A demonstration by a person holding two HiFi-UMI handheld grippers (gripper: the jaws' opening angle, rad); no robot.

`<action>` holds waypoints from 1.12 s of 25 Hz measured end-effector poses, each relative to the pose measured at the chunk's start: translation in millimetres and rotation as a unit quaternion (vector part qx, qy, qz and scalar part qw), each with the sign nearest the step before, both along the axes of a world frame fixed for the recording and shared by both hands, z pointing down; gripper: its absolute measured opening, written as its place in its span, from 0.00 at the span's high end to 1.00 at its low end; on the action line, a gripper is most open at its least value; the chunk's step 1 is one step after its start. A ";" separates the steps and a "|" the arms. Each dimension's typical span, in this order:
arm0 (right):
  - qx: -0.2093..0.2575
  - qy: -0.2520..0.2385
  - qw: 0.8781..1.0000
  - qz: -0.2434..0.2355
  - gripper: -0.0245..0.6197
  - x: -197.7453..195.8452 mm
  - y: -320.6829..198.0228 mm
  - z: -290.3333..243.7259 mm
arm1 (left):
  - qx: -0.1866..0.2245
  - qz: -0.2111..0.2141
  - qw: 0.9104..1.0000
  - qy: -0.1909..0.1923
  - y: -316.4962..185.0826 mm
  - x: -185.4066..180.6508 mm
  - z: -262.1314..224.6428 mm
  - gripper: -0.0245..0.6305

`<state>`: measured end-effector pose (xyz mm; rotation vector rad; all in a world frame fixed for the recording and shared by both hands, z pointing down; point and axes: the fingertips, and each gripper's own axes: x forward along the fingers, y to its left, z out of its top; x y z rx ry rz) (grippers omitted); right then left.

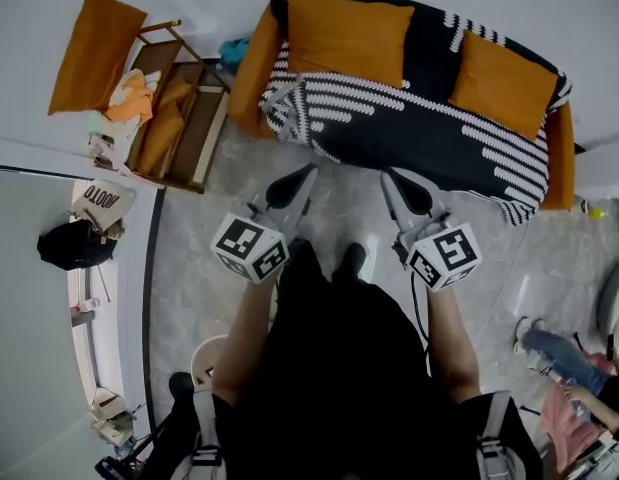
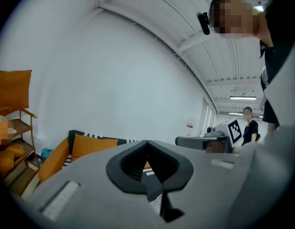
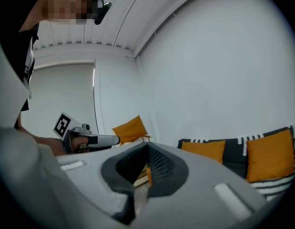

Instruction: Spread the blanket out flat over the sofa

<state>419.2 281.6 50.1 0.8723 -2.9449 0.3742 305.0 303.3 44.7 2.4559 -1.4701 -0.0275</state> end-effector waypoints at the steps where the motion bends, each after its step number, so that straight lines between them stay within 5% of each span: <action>1: -0.004 0.000 1.000 -0.001 0.96 -2.0 -0.9 2.8 | -0.003 -0.002 1.000 0.000 0.8 -2.9 2.9 0.95; 11: -0.023 0.027 0.999 -0.015 0.96 -60.8 -23.0 24.4 | -0.018 -0.015 1.000 0.003 -19.6 -64.4 26.5 0.95; 28: -0.013 0.075 0.997 0.021 0.96 -226.9 -127.2 33.4 | -0.018 0.028 0.999 0.002 -120.8 -228.7 38.7 0.95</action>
